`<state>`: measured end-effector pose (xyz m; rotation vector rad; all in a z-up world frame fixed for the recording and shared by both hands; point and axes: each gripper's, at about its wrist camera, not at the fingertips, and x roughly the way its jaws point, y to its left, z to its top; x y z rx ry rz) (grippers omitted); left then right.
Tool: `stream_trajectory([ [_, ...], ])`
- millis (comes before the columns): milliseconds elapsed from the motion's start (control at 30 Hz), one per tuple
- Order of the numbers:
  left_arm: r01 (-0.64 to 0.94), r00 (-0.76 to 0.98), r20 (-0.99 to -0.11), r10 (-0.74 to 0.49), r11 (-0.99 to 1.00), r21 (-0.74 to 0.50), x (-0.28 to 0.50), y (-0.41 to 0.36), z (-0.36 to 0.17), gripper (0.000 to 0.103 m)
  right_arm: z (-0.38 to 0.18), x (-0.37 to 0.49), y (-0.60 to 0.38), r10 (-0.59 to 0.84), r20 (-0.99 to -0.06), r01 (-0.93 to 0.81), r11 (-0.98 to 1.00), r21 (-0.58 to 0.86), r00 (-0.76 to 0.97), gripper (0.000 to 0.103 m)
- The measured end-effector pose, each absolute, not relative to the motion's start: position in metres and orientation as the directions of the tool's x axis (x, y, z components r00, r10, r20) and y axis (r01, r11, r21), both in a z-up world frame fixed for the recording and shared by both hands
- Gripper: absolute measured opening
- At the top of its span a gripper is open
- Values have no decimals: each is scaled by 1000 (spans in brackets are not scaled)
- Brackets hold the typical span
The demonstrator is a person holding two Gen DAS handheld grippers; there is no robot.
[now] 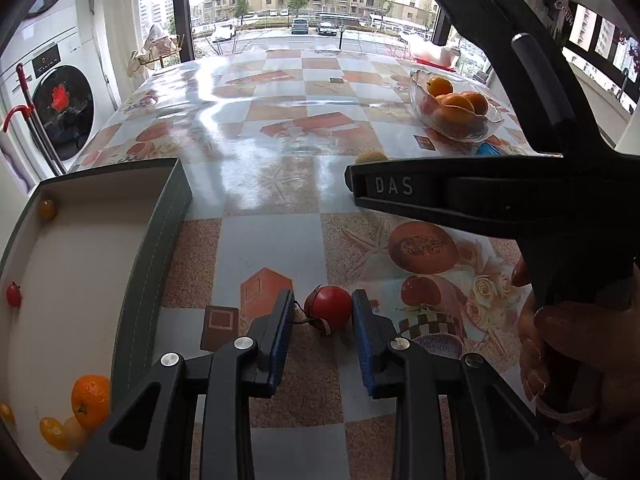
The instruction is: Organize fruits
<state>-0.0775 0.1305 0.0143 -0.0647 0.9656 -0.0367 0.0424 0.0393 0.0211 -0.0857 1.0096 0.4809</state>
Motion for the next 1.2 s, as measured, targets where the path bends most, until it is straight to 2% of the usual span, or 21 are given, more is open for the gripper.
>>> stream_trajectory([
  [167, 9, 575, -817, -48, 999, -52, -88, 126, 14, 31, 24, 19, 16, 384, -817, -412, 889, 200, 430, 28],
  [400, 16, 597, -801, -34, 999, -30, -128, 113, 13, 31, 21, -48, -45, 351, -817, -350, 916, 197, 458, 28],
  [633, -4, 634, -774, -6, 1000, -10, -158, 103, 11, 31, 21, -111, -91, 258, -786, -282, 953, 111, 561, 28],
  [1200, -5, 661, -751, -9, 1000, -16, -160, 103, 8, 31, 14, -116, -106, 276, -755, -254, 956, 149, 595, 28],
])
